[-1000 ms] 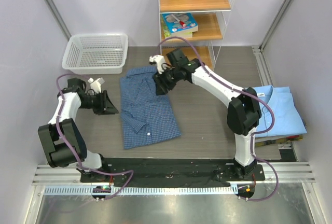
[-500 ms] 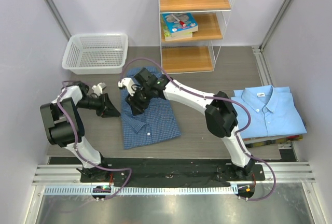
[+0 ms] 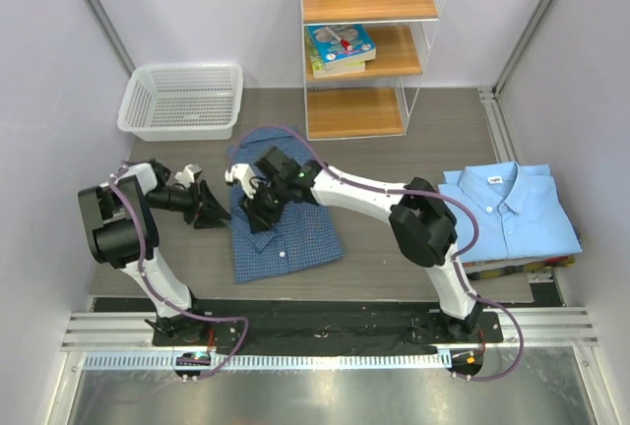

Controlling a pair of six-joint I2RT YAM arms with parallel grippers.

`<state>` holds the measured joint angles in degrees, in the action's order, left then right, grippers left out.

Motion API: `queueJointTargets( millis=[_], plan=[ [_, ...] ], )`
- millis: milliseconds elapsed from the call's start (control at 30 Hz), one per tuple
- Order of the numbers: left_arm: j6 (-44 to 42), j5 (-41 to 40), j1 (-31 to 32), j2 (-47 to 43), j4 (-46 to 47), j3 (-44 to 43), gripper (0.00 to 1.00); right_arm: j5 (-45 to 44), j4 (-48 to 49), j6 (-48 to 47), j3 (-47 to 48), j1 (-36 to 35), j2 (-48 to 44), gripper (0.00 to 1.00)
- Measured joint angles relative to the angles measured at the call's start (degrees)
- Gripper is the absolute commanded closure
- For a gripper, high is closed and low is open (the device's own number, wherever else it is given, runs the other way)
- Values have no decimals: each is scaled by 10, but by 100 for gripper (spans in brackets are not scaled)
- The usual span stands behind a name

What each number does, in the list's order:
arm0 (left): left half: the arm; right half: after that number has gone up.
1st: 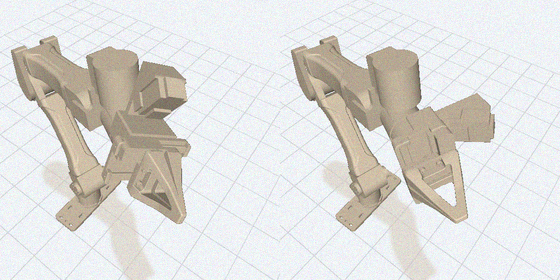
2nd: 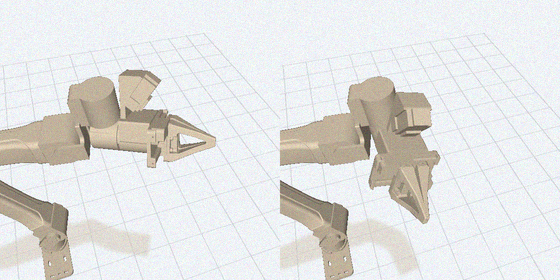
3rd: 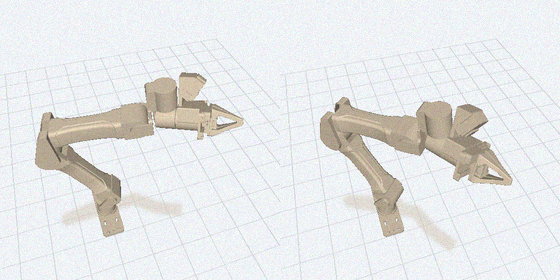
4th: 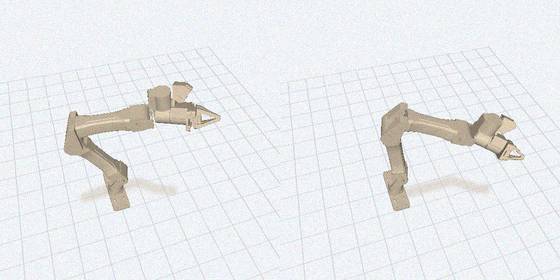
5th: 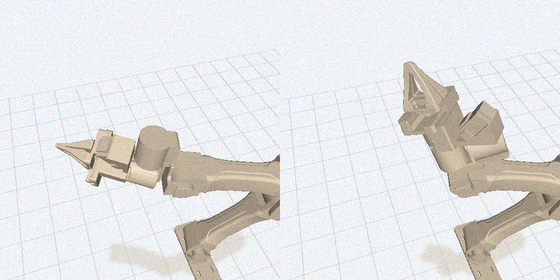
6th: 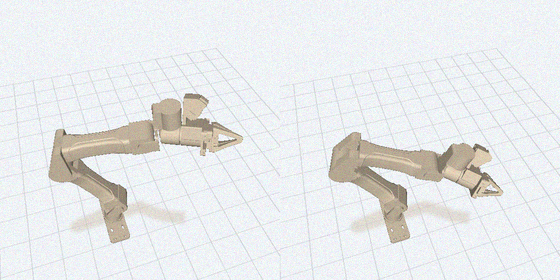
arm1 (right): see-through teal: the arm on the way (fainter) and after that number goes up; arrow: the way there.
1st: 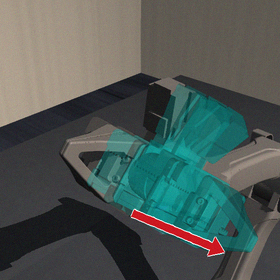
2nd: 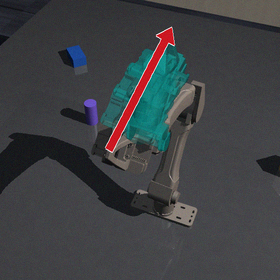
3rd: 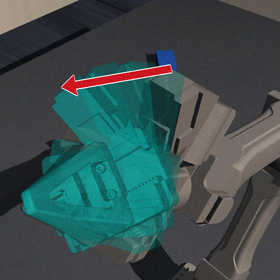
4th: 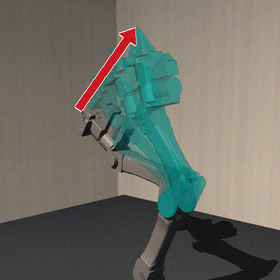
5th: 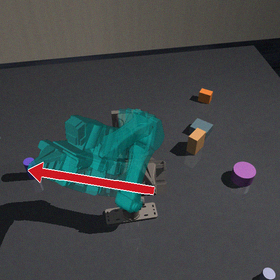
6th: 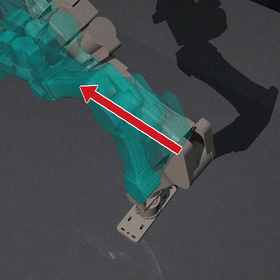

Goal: Fold and stack the long sleeve shirts
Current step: Fold the shirt

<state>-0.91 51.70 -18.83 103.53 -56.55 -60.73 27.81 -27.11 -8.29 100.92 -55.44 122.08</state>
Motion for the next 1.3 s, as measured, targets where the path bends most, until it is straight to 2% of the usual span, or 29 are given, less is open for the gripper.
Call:
queueJointTargets(
  millis=[133,300,533,867,1067,1300],
  plan=[
    [35,21,-2,10,24,14,48,-12,25,-35,-115,-34,-56,63],
    [104,45,-4,-10,91,78,41,-58,58,-108,-158,-101,-66,63],
    [203,54,-5,-87,184,156,41,-111,95,-154,-160,-140,-66,64],
    [250,54,-10,-83,251,159,42,-159,177,-171,-219,-135,-50,64],
    [294,60,-11,-83,299,159,50,-151,217,-175,-240,-134,-43,64],
    [383,62,-11,-83,394,156,67,-141,225,-175,-243,-132,-43,64]
  ],
)
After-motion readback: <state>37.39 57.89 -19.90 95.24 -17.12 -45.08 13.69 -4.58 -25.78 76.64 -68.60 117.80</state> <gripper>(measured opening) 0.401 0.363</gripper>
